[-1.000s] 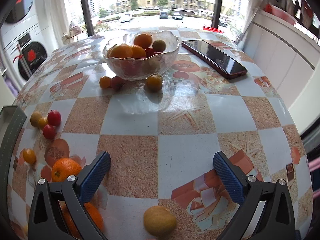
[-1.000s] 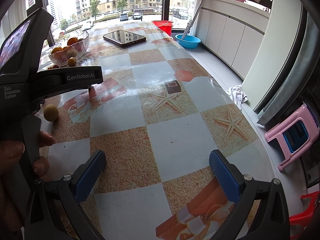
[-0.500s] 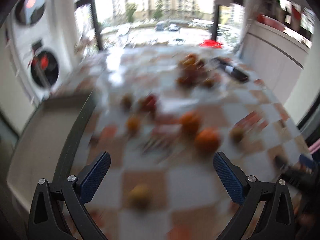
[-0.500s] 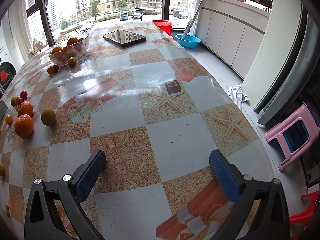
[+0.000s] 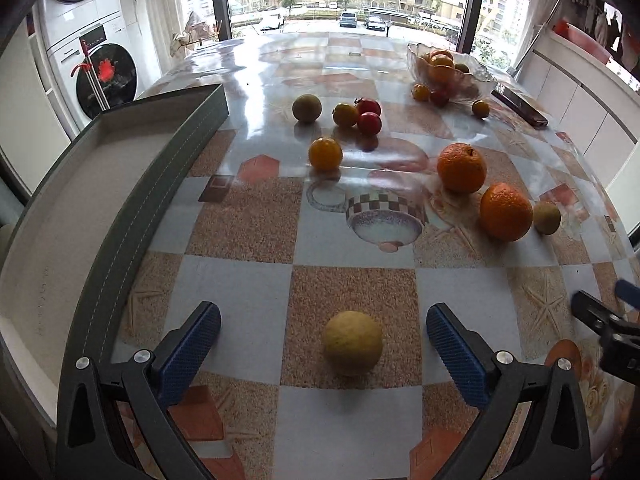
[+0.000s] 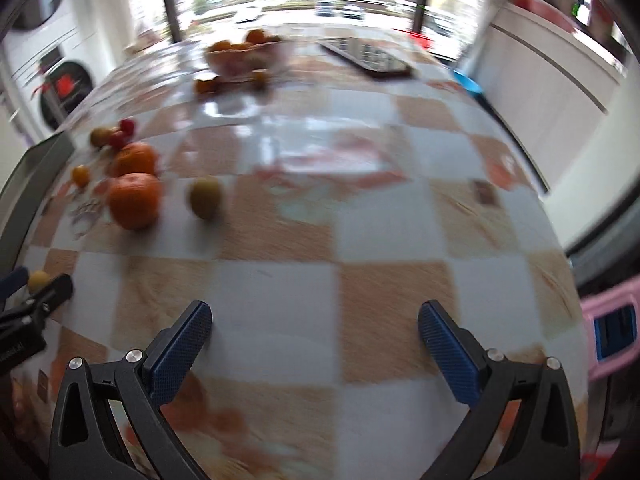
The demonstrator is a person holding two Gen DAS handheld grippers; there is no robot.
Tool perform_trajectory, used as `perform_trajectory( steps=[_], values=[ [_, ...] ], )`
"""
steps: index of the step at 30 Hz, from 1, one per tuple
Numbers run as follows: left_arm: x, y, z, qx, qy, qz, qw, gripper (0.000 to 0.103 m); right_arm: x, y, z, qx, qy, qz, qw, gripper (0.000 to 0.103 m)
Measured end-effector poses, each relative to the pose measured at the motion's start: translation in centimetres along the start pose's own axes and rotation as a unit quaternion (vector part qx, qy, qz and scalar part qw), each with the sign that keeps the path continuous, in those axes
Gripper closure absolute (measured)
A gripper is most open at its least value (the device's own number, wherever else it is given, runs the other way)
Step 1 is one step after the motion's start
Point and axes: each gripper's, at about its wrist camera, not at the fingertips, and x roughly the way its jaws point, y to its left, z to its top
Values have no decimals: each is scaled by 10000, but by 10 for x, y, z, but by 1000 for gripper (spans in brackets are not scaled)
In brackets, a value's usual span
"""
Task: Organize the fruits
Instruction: 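Grasp a yellow round fruit with the left tool while the right grasps another, then carry both held yellow fruits over the white tray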
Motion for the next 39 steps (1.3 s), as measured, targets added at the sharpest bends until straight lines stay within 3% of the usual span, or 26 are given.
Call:
perform_trajectory(
  steps=[8, 10, 11, 12, 13, 14, 15, 16, 22, 25, 27, 32, 39],
  values=[
    [5, -3, 12, 44, 240, -13, 9997, 2, 25, 41, 42, -504, 7, 343, 9981, 3],
    [1, -6, 13, 58, 157, -43, 9999, 22, 26, 44, 46, -599, -3, 410, 9974, 9],
    [0, -9, 14, 101, 139, -79, 9998, 28, 25, 47, 47, -653, -31, 438, 9969, 16],
    [-1, -12, 15, 152, 137, -122, 9997, 40, 22, 49, 46, -725, -78, 485, 9962, 21],
    [-2, -16, 15, 206, 139, -178, 9995, 53, 20, 52, 47, -785, -120, 521, 9955, 37],
    [-3, -18, 15, 242, 125, -219, 9994, 60, 20, 51, 48, -833, -135, 542, 9950, 57],
    [-4, -20, 15, 259, 114, -241, 9993, 76, 18, 53, 48, -870, -153, 561, 9945, 65],
    [-5, -20, 14, 272, 99, -310, 9991, 81, 16, 53, 47, -867, -139, 649, 9940, 77],
    [-17, -3, 12, 67, 94, -730, 9973, 83, 4, 34, 34, -528, -13, 1115, 9924, 77],
    [-29, 10, 15, -36, -6, -864, 9962, 94, -3, 30, 31, -394, 20, 1203, 9919, 77],
    [-38, 19, 18, -107, -110, -916, 9957, 94, -9, 31, 31, -320, 50, 1300, 9910, 77],
    [-60, 50, 25, -255, -426, -858, 9951, 94, -20, 62, 40, -498, -9, 1431, 9884, 77],
    [-67, 115, 30, -726, -594, -369, 9949, 94, -35, 127, 52, -925, -50, 1792, 9794, 77]
  ],
)
